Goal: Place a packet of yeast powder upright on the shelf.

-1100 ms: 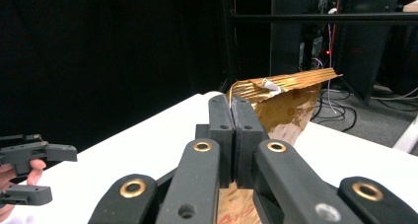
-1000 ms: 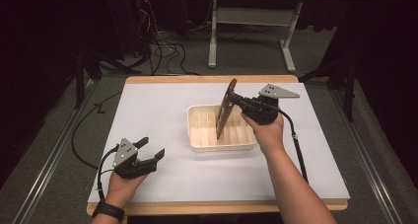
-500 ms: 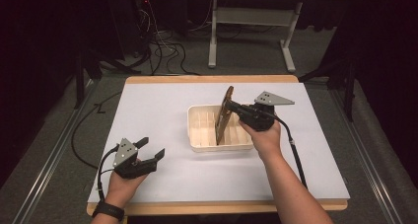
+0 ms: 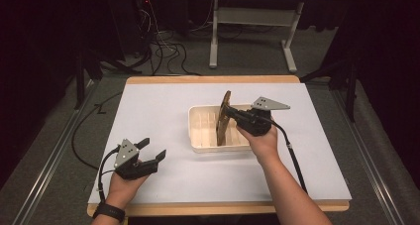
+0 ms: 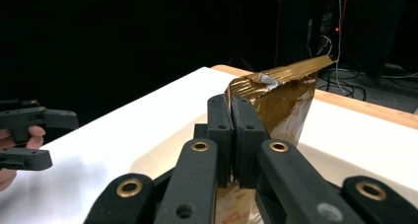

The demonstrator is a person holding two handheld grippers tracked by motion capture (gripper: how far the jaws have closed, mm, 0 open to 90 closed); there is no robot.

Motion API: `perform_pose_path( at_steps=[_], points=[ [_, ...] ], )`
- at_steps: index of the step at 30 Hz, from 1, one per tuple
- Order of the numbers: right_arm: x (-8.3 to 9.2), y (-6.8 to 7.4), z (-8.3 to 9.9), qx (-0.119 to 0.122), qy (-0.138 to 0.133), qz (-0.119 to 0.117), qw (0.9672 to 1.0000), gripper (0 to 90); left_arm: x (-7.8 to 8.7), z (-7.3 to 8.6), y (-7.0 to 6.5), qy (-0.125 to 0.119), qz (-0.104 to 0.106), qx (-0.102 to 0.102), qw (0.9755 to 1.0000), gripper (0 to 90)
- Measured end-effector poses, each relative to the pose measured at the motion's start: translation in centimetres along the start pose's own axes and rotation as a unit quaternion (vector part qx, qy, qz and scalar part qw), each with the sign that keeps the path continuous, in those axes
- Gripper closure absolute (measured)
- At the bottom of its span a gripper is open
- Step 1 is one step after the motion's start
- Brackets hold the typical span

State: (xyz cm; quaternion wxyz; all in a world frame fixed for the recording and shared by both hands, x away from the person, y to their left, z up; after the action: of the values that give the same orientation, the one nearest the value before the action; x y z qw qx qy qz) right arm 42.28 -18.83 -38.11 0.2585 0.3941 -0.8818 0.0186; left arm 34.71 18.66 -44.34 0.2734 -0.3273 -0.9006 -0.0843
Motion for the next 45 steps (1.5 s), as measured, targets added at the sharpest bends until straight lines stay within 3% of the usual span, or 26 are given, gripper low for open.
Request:
perform_pose_path(
  at_steps=[7, 18, 24, 34, 45],
  points=[
    [0.2, 0.2, -0.1, 0.0, 0.0, 0.005, 1.0, 82.7, 0.0, 0.0, 0.0, 0.0, 0.001, 0.0, 1.0, 26.4],
    [0.9, 0.4, -0.7, -0.004, -0.013, 0.016, 0.9998, 59.4, 0.0, 0.0, 0.0, -0.001, 0.0, 0.0, 1.0, 26.4],
    [1.3, 0.7, -0.9, -0.003, -0.018, 0.022, 0.9996, 53.0, 0.0, 0.0, 0.0, 0.0, 0.0, 0.0, 1.0, 26.4],
    [1.8, 1.2, -1.1, 0.006, -0.017, 0.031, 0.9993, 48.6, 0.0, 0.0, 0.0, 0.001, 0.0, -0.001, 1.0, 26.4],
    [3.7, 1.4, 0.1, 0.008, 0.001, 0.064, 0.9979, 41.0, 0.0, 0.1, 0.1, 0.002, -0.002, 0.001, 1.0, 26.4]
  ],
)
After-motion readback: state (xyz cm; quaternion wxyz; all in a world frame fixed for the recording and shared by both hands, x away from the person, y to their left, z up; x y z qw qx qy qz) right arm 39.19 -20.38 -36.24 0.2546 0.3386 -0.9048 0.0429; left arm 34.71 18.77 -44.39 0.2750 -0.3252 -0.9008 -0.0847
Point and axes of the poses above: each handheld gripper's, and its own axes: x roughly backward along the jaws, z roughly out of its underside, y roughly to its left, the point moved 1 cm from there along -x, roughly forward along the jaws, and after that the axes turned 13 degrees about y, right-handed, at the moved point
